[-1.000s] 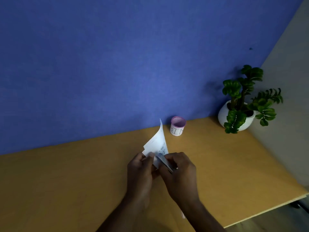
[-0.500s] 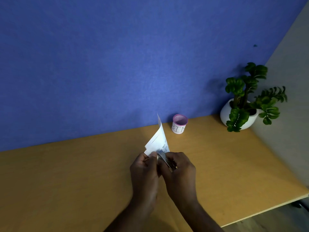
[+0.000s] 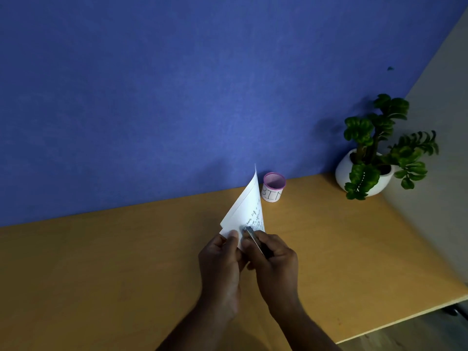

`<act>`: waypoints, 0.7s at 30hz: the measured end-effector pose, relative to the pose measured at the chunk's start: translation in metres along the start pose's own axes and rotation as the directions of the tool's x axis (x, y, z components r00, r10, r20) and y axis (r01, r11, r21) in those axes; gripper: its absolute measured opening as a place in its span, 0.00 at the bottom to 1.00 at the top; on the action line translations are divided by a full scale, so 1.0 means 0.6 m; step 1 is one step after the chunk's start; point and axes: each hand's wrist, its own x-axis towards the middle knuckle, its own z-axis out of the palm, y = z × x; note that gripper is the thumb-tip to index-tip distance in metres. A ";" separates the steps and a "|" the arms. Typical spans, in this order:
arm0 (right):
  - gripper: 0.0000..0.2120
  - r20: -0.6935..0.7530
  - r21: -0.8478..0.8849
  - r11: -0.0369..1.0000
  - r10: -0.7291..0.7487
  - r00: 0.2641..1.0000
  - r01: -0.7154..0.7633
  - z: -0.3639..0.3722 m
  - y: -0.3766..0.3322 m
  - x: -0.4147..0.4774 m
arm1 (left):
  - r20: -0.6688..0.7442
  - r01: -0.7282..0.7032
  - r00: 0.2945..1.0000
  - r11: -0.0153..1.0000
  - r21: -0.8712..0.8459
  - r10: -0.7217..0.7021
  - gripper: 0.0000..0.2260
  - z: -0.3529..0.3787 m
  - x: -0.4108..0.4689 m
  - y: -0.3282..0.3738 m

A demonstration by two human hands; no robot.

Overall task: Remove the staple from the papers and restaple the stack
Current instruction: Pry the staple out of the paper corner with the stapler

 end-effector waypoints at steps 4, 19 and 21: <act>0.09 0.023 0.000 1.000 0.013 1.000 -0.013 -0.001 -0.006 0.003 | -0.003 -0.003 1.000 1.000 0.014 0.003 0.09 -0.004 0.007 -0.006; 0.04 0.107 0.161 0.964 0.197 0.974 -0.213 -0.018 -0.018 0.007 | -0.031 0.051 0.998 0.995 0.082 -0.048 0.12 -0.020 0.040 -0.005; 0.04 0.094 0.195 0.947 0.241 0.966 -0.256 -0.032 -0.012 0.008 | 0.020 0.121 0.992 0.992 0.029 -0.122 0.10 -0.026 0.053 0.003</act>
